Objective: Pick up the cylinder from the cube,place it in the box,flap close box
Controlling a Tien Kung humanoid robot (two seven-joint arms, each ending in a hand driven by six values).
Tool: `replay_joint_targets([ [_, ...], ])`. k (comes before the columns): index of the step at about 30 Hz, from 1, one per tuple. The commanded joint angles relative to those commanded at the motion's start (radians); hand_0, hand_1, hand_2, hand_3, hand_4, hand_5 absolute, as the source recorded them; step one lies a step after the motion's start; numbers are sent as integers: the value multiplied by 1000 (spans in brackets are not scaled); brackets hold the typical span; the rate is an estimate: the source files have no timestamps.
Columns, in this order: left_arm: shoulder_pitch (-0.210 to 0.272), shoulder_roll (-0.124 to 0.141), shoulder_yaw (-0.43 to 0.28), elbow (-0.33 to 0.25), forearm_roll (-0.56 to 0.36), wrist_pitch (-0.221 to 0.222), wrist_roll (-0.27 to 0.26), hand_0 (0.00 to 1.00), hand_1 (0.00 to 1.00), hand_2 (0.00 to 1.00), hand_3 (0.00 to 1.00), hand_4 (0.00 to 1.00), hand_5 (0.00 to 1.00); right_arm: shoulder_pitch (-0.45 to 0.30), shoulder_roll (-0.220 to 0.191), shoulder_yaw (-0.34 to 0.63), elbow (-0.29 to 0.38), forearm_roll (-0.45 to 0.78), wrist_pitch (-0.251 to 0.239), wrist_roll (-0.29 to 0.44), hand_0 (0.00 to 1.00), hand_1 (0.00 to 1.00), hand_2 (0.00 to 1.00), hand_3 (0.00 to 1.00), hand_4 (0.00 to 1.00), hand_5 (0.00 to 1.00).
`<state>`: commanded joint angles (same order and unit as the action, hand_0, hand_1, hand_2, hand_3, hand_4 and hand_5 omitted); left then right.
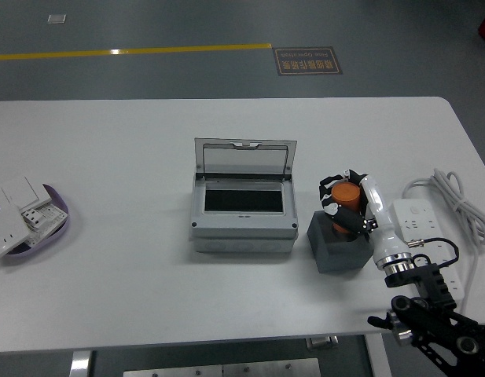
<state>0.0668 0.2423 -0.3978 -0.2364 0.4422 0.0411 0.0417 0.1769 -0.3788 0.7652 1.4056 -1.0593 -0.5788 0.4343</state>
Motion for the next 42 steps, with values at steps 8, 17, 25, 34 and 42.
replay_joint_targets([
  [8,-2,3,6,0,-3,0,0,593,627,621,639,695,220,124,23,-65,76,-221,57,-176,207,251,210,195,2,2],
  [17,-7,8,22,0,-7,0,1,593,627,621,638,694,220,321,104,-185,84,-562,272,-512,176,245,209,191,2,2],
  [25,-9,10,31,1,-12,1,2,593,627,621,638,696,224,441,137,-238,60,-805,462,-785,184,271,235,189,2,2],
  [34,-14,10,33,0,-10,1,2,593,626,622,639,700,232,469,156,-270,38,-920,555,-962,656,671,656,652,435,262],
  [42,-15,9,34,-1,-11,0,3,593,627,621,639,701,235,463,162,-277,34,-922,535,-961,795,718,735,692,658,475],
])
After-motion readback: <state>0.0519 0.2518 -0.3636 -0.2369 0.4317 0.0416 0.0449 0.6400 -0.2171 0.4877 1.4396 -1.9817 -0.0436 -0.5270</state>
